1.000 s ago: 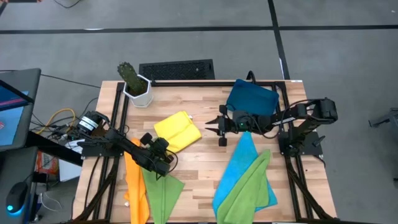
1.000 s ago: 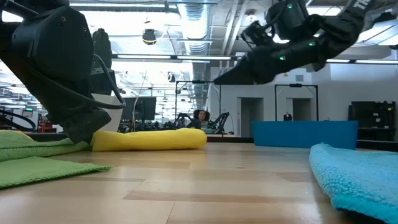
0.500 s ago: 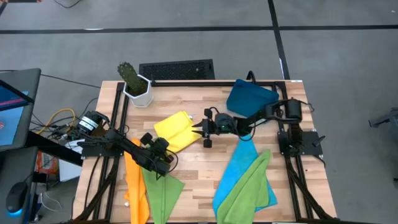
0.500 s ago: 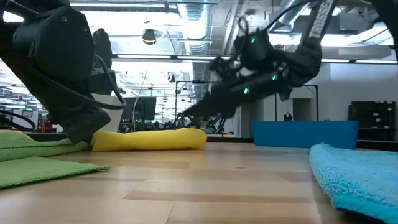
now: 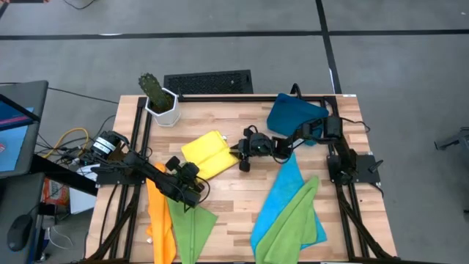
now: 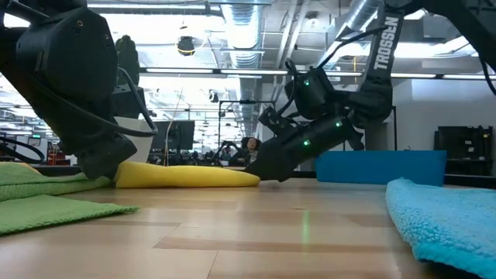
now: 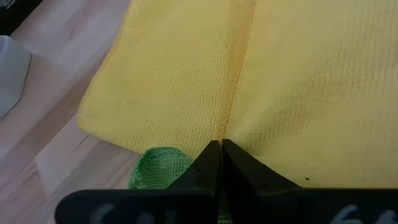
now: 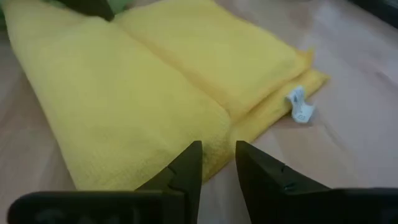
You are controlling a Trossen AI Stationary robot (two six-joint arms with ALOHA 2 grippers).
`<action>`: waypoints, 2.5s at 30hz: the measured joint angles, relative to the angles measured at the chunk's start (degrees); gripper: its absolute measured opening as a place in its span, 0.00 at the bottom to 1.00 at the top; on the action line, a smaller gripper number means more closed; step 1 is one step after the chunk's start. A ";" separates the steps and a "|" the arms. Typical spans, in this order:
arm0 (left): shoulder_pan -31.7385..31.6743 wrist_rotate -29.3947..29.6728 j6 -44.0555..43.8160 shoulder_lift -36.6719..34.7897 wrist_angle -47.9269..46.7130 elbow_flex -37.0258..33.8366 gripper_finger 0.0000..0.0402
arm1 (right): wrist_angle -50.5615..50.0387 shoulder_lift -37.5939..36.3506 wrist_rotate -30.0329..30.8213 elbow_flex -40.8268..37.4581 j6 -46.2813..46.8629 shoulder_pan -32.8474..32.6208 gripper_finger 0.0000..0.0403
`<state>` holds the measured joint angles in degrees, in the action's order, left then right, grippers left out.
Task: Fold microfiber towels
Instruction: Fold the yellow microfiber cloth
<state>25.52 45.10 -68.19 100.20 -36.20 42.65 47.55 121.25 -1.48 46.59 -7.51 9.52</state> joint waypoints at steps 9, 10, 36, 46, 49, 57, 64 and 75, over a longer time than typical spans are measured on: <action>0.32 2.42 -1.61 -4.47 -17.17 5.85 0.00 | -0.22 -0.04 0.00 0.00 -0.41 0.00 0.30; 0.52 3.81 -3.03 -5.05 -19.25 5.94 0.00 | -0.27 -0.28 -0.01 0.00 -0.40 0.00 0.30; 2.25 8.81 -4.59 -11.04 9.46 -10.82 0.00 | 10.37 -2.58 -0.01 0.30 -0.86 -5.99 0.30; 1.97 7.72 -4.49 -11.04 10.44 -12.10 0.00 | -4.35 -1.79 1.19 9.76 -4.88 -3.04 0.30; 1.97 7.72 -4.21 -11.04 10.47 -12.10 0.00 | -5.47 -1.79 0.46 10.26 -4.85 -1.59 0.30; 1.97 8.27 -4.23 -11.04 11.85 -12.10 0.00 | -4.93 1.75 -0.18 10.98 -3.74 -2.34 0.30; 1.97 6.53 -4.18 -11.04 16.80 -12.10 0.00 | -10.34 3.22 3.11 10.94 -0.72 -2.41 0.30; 1.97 8.42 4.14 -9.87 47.24 -12.05 0.00 | -17.95 -8.91 5.45 -2.98 2.96 -2.45 0.30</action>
<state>27.49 53.52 -64.05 90.33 11.05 30.60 29.60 112.34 3.97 43.61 -4.55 7.07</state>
